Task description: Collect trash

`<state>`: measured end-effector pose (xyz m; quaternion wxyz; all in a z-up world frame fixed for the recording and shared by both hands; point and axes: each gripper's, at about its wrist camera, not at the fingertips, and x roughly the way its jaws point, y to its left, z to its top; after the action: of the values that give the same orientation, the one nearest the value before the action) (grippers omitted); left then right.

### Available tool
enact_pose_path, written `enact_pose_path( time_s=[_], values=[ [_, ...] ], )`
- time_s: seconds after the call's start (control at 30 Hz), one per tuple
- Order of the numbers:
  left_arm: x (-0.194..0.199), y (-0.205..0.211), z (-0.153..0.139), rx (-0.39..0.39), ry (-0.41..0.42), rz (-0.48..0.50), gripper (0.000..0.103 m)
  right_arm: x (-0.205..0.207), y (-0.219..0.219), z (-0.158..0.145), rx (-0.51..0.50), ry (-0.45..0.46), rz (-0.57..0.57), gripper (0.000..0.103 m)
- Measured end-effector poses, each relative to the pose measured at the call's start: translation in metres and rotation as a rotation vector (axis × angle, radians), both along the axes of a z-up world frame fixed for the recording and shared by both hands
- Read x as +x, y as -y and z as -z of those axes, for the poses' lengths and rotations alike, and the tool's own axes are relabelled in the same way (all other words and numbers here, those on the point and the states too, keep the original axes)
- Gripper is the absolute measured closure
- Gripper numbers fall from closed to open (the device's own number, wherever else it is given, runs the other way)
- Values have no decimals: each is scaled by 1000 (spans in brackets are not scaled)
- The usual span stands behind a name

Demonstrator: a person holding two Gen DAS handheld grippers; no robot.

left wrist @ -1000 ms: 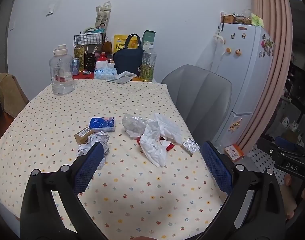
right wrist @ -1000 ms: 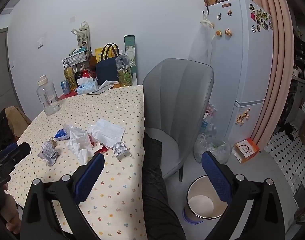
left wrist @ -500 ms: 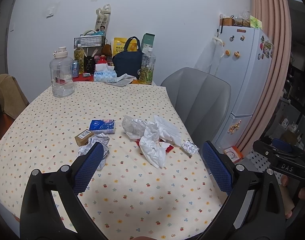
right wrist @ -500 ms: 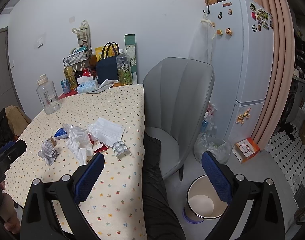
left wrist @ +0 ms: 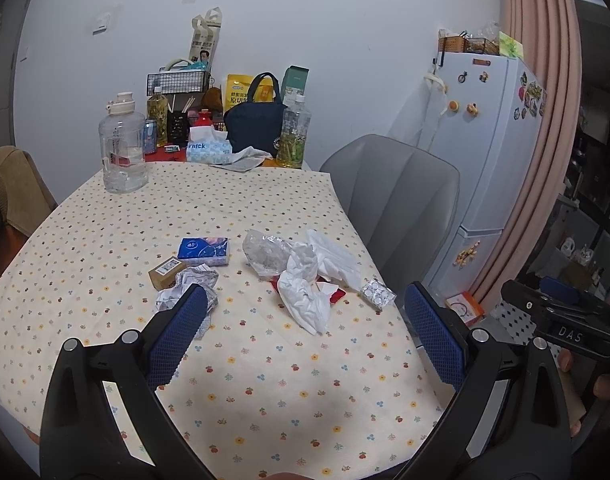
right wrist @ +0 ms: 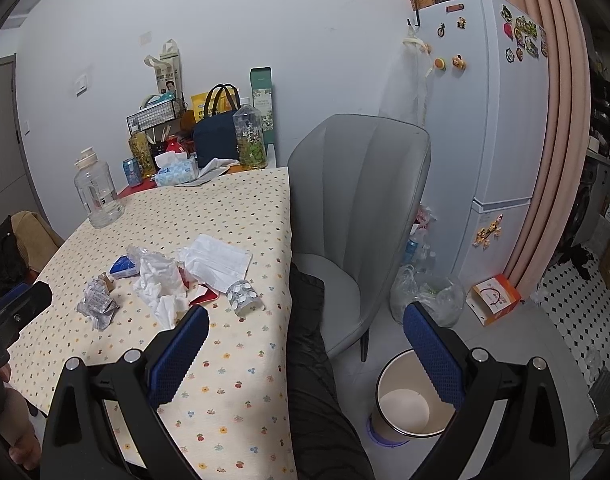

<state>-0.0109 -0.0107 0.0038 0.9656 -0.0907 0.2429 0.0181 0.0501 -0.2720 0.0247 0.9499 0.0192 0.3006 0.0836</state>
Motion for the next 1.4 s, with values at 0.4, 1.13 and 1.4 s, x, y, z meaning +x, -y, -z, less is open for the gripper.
enact_pose_path(
  time_s=[0.4, 1.13, 1.4],
  values=[
    [2, 2, 0, 3, -7, 1, 6, 1, 3, 1, 7, -1, -1, 8],
    [1, -1, 0, 6, -7, -6, 6, 1, 2, 3, 11, -2, 1, 8],
    [0, -6, 0, -1, -3, -15, 6, 3, -1, 5, 27, -14, -49, 8]
  ],
)
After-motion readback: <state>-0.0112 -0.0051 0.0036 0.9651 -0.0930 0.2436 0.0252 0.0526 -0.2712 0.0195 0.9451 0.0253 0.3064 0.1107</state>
